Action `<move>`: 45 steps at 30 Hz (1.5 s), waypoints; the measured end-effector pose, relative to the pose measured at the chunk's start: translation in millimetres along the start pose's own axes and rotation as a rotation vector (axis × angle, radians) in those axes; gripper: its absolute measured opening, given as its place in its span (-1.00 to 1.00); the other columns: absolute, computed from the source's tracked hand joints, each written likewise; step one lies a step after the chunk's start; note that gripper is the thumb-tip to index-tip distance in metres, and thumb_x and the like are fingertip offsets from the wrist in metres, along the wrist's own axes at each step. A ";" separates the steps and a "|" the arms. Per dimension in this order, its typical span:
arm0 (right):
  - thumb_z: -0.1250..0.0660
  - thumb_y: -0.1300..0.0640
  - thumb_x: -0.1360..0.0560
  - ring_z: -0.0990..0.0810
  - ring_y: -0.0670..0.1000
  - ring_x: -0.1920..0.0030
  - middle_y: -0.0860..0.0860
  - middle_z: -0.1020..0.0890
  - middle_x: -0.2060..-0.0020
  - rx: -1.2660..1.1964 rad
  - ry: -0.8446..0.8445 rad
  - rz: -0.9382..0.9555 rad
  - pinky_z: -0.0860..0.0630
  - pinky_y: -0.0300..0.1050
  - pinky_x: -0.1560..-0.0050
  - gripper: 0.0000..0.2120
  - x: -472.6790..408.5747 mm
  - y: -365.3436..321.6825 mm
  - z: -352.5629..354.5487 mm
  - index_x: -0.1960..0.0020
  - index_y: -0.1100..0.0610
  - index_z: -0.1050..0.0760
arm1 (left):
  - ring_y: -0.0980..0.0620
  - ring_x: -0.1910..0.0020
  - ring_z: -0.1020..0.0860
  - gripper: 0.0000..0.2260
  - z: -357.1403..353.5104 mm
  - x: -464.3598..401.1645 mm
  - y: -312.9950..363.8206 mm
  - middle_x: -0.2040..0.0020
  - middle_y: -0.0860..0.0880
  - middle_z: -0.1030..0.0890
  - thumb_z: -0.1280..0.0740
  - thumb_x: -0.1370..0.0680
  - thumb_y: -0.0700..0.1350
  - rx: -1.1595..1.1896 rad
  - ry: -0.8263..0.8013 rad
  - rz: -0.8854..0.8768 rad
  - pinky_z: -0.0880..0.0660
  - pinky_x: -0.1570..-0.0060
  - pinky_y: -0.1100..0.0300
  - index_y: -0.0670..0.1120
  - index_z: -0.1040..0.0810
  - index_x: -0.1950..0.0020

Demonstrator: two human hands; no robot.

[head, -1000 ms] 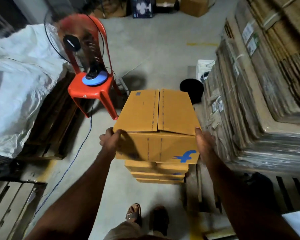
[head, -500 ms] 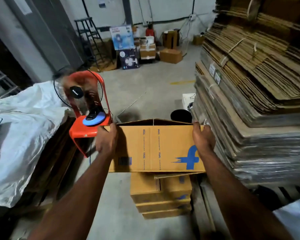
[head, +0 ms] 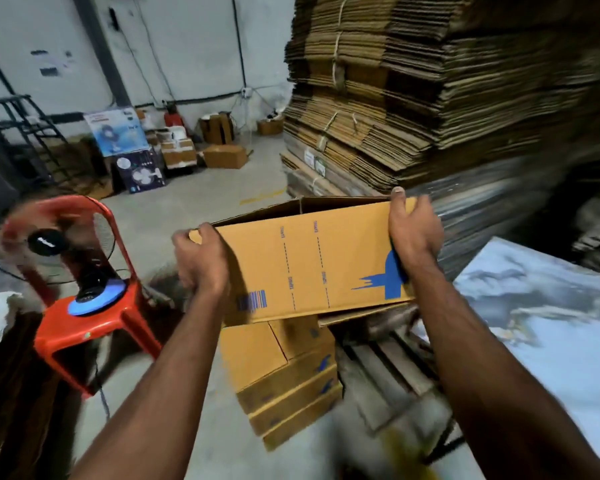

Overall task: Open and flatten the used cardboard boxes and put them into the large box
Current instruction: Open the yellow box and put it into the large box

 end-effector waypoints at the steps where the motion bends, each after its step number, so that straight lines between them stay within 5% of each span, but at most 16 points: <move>1: -0.11 -0.28 -0.60 -0.56 0.29 -0.12 0.26 -0.60 -0.11 0.012 0.040 -0.002 -0.40 0.04 0.03 -0.46 6.4 1.6 22.5 -0.15 0.21 -0.44 | -0.14 0.05 -0.54 -0.67 1.3 11.7 4.4 0.03 -0.09 -0.61 -0.15 -0.54 0.17 0.022 -0.017 0.004 -0.36 0.11 0.08 -0.02 -0.45 -0.15; 8: -0.12 -0.27 -0.59 -0.55 0.33 -0.11 0.29 -0.60 -0.09 0.088 0.292 -0.030 -0.47 0.11 -0.04 -0.46 26.0 35.1 162.3 -0.13 0.23 -0.43 | -0.17 0.04 -0.56 -0.69 -32.6 103.0 37.8 0.01 -0.07 -0.62 -0.15 -0.53 0.21 0.104 -0.257 -0.038 -0.52 -0.02 -0.02 0.03 -0.42 -0.12; 25: -0.12 -0.16 -0.63 -0.55 0.33 -0.05 0.30 -0.60 0.01 0.172 0.595 -0.330 -0.32 0.04 0.11 -0.58 51.5 288.8 437.8 -0.06 0.23 -0.39 | 0.06 0.13 -0.49 -0.77 -177.1 444.7 76.6 0.02 0.02 -0.54 -0.27 -0.59 0.06 0.330 -0.820 -0.104 -0.32 0.25 0.17 -0.04 -0.42 -0.15; 30: -0.14 -0.13 -0.63 -0.55 0.31 -0.04 0.29 -0.61 -0.01 0.167 0.658 -0.389 -0.31 0.02 0.11 -0.58 41.2 346.6 505.0 -0.10 0.25 -0.41 | -0.14 -0.07 -0.55 -0.81 -215.4 534.1 79.9 -0.12 -0.09 -0.59 -0.28 -0.53 0.12 0.314 -0.970 -0.112 -0.49 -0.11 -0.08 0.07 -0.38 -0.05; 35: -0.15 -0.09 -0.63 -0.55 0.34 -0.07 0.34 -0.60 -0.04 0.194 0.629 -0.479 -0.41 0.08 0.03 -0.59 33.3 399.7 540.5 -0.18 0.27 -0.43 | -0.05 -0.10 -0.51 -0.84 -236.9 597.5 76.5 -0.15 -0.02 -0.54 -0.25 -0.62 -0.04 0.231 -1.085 -0.178 -0.43 -0.13 0.08 0.01 -0.40 -0.19; 39: -0.16 -0.08 -0.62 -0.56 0.33 -0.07 0.30 -0.61 -0.06 0.186 0.607 -0.562 -0.43 0.07 0.05 -0.59 45.4 444.7 542.8 -0.26 0.24 -0.42 | -0.06 -0.27 -0.50 -0.67 -267.5 631.6 50.5 -0.32 -0.06 -0.54 -0.21 -0.65 -0.13 0.109 -1.340 -0.219 -0.42 -0.32 0.01 -0.07 -0.41 -0.43; 45: -0.21 -0.07 -0.58 -0.48 0.33 -0.19 0.28 -0.46 -0.23 0.236 0.423 -0.649 -0.45 0.12 -0.10 -0.52 42.3 495.9 527.8 -0.34 0.25 -0.30 | -0.06 -0.45 -0.33 -0.47 -284.6 673.3 13.5 -0.53 -0.03 -0.28 -0.21 -0.67 -0.18 -0.187 -1.606 -0.314 -0.34 -0.29 0.14 -0.06 -0.12 -0.62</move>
Point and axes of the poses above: each hand's wrist, its own x-axis away from the middle knuckle, its own z-axis out of the back of the hand, y = z × x, the point moved 6 cm from there along -x, towards the middle knuckle
